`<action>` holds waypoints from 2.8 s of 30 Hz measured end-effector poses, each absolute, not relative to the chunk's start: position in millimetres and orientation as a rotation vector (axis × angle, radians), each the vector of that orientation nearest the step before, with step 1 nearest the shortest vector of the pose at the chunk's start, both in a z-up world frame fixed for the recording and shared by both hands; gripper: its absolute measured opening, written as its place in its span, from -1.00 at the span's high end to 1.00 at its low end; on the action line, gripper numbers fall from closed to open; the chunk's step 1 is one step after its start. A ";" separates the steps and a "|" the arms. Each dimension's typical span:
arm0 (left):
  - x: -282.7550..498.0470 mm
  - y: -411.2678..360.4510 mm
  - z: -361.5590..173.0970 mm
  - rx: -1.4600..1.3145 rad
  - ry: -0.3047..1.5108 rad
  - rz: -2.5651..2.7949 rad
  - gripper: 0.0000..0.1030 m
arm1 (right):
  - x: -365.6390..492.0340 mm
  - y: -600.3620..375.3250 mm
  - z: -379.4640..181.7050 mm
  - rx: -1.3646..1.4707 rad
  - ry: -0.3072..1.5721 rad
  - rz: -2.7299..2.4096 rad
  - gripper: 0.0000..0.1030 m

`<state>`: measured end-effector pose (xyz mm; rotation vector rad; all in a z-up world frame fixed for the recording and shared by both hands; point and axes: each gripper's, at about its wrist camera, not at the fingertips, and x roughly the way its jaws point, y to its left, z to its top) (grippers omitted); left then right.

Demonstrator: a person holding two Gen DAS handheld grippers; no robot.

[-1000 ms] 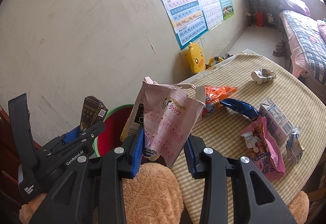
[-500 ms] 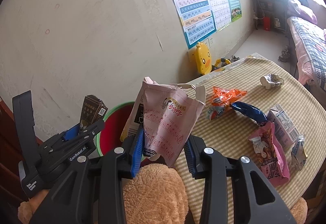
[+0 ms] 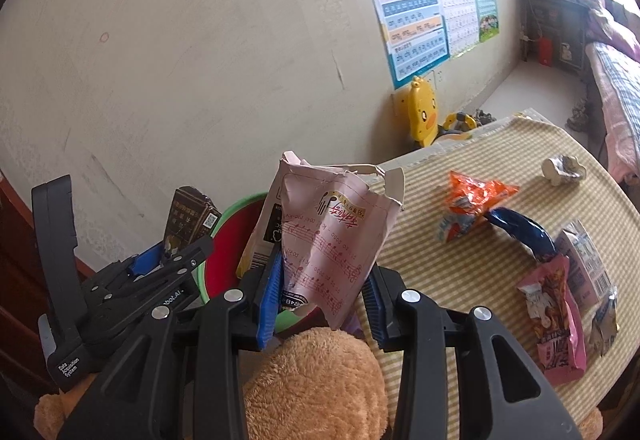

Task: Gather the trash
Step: 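Carry the brown box and paper bag over the red bin and release both, then grasp the blue wrapper with the left gripper while the right gripper grasps the white milk carton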

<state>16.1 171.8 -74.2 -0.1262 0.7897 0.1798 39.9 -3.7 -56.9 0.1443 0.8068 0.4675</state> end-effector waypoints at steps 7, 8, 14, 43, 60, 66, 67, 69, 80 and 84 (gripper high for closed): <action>22.6 181.5 -83.7 -0.139 0.811 0.191 0.00 | 50.6 9.1 -68.1 0.126 0.839 0.485 0.30; 22.9 184.0 -85.3 -0.142 0.814 0.193 0.00 | 51.7 10.8 -69.6 0.124 0.842 0.487 0.30; 29.9 196.4 -96.0 -0.161 0.837 0.215 0.00 | 62.2 27.9 -79.6 0.090 0.865 0.507 0.29; 52.6 231.1 -147.8 -0.289 0.950 0.289 -0.38 | 103.6 84.1 -126.8 -0.053 0.909 0.558 -0.33; 48.7 183.6 -132.2 -0.191 0.954 0.184 -0.39 | 98.4 -75.2 -126.1 0.059 0.942 0.199 -0.35; 51.2 158.8 -125.2 -0.147 0.950 0.153 -0.39 | 111.1 -183.5 -142.5 0.133 0.991 -0.075 -0.35; 52.4 153.4 -124.3 -0.139 0.951 0.146 -0.39 | 114.5 -199.1 -148.1 0.144 1.008 -0.107 -0.35; 55.6 142.1 -122.4 -0.122 0.953 0.124 -0.39 | 118.8 -216.6 -156.2 0.153 1.043 -0.134 -0.35; 90.7 31.1 -118.2 -0.091 1.002 -0.118 -0.39 | 125.8 -246.6 -189.9 0.192 1.097 -0.092 0.08; 114.4 -18.3 -126.5 -0.061 1.030 -0.181 -0.39 | 95.1 -259.1 -163.8 0.310 0.974 -0.092 0.17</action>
